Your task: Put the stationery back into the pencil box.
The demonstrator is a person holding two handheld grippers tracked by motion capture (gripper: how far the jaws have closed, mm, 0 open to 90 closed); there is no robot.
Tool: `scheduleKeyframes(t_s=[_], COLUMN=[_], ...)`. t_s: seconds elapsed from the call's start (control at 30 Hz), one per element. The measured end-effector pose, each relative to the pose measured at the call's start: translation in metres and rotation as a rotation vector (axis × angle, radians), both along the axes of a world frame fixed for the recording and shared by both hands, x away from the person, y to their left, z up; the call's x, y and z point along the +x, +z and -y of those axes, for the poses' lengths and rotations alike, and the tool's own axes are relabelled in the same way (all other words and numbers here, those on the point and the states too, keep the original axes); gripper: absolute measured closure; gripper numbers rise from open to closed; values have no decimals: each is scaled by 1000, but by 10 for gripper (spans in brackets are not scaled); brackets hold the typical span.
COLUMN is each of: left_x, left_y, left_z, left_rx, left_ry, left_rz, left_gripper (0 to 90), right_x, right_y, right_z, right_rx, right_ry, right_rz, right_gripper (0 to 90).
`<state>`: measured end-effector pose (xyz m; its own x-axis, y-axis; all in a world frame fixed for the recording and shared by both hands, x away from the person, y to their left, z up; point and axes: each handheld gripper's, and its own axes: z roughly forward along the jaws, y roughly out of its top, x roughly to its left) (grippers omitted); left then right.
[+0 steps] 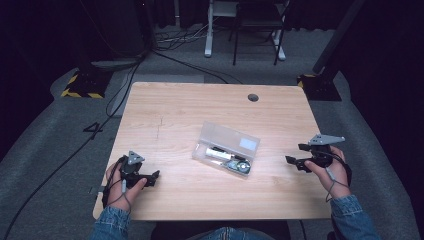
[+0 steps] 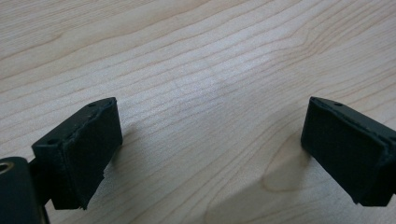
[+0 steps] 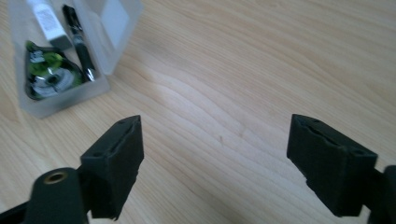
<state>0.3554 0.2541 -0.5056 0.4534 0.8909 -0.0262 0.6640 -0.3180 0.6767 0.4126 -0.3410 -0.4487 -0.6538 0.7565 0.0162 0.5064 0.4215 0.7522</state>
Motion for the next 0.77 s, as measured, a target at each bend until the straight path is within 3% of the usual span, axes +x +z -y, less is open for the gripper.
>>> scheduleKeyframes(t_s=[0.27,0.4,0.6,0.77], left_x=[1,1,1,1], left_y=[0,0,0,0], left_z=[0,0,0,1], left_rx=[-1,-1,-1,-3], left_ry=[4,4,4,5], left_rz=[1,1,1,1], left_gripper=[51,51,51,48], right_x=[-1,1,2,3], right_y=[-30,-43,-55,-55], right_z=[14,19,20,18], right_rx=[-32,-22,-27,-35], right_ry=[-71,-112,-137,-149], right_rz=[-29,-30,-10,-8], right_gripper=[175,179,157,132])
